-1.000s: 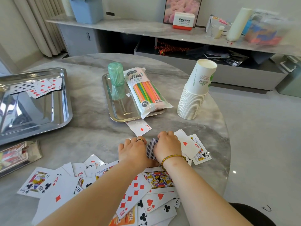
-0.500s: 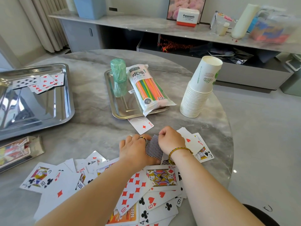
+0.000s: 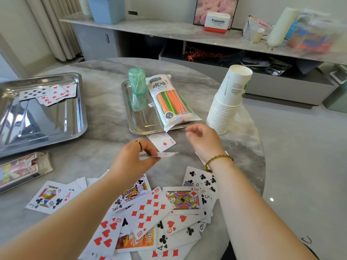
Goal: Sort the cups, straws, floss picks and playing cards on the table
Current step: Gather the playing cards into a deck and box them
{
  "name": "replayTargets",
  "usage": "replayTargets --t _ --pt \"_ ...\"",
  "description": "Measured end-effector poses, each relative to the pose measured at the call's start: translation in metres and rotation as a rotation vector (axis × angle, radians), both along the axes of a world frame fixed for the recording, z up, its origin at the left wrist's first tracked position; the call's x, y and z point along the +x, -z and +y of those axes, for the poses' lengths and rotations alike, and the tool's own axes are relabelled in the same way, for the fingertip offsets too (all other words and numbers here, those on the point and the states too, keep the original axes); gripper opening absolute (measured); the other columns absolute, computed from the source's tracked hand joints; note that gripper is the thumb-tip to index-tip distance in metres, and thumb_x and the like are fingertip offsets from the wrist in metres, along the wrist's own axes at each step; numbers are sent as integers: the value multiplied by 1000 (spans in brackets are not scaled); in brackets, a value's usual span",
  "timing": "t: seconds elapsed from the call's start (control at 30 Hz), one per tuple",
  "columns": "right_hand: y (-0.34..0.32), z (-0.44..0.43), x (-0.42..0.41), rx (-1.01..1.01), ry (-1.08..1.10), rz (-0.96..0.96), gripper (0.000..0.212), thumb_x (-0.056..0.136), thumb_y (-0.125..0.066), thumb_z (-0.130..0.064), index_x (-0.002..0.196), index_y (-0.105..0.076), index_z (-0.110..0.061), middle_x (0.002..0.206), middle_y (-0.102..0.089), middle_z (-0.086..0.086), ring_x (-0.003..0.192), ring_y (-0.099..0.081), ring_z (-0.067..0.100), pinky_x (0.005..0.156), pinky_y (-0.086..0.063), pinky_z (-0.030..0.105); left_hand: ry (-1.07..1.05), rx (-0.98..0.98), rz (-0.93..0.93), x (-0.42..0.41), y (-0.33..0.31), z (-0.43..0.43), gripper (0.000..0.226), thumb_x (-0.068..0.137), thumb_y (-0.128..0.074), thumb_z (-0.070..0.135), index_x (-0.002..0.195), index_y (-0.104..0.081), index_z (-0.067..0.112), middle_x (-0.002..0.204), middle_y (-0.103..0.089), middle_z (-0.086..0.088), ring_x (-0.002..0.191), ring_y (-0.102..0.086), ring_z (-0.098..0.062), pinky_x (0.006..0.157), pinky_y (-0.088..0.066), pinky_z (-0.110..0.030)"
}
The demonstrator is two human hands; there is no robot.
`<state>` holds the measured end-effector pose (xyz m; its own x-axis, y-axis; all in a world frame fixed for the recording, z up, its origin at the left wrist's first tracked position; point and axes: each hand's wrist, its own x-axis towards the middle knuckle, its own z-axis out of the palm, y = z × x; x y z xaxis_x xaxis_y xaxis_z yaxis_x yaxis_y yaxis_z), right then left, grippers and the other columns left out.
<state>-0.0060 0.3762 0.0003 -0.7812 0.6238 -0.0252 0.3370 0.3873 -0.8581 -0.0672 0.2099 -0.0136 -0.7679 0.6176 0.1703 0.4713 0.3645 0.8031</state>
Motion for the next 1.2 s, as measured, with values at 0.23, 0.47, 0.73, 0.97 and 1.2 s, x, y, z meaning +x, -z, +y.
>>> replayTargets --t 0.23,0.47,0.73,0.97,1.2 --pt "15 31 36 288 55 -728 59 82 -61 -36 133 -40 -15 141 -38 10 131 -33 32 102 -34 35 192 -377 308 27 8 -60 21 72 -75 16 73 -63 34 77 -44 28 81 -53 -5 69 -35 -4" --pt "16 11 63 309 -101 -829 67 79 -66 -32 136 -34 -17 142 -29 10 131 -29 30 105 -30 32 331 -546 38 42 12 -105 35 46 -51 82 77 -47 67 106 -28 43 108 -22 26 91 -7 8" --pt "17 1 75 194 111 -756 63 74 -69 -30 127 -45 -8 127 -48 15 120 -45 30 98 -41 33 -501 -481 -247 71 22 -149 79 77 -67 38 140 -28 14 150 -21 -6 137 -20 -28 111 -18 -39" --pt "25 -57 67 244 -79 -686 59 80 -65 -28 130 -40 -7 134 -35 14 122 -44 29 100 -37 28 -429 -681 -118 82 41 -127 83 85 -42 59 144 2 23 153 10 -3 142 12 -24 115 2 -36" --pt "30 -92 59 273 -180 -569 45 89 -50 -16 132 -40 -9 134 -32 10 125 -38 26 100 -34 27 -370 -645 -34 73 40 -95 70 93 -34 46 145 5 20 154 13 -4 142 14 -21 114 6 -31"
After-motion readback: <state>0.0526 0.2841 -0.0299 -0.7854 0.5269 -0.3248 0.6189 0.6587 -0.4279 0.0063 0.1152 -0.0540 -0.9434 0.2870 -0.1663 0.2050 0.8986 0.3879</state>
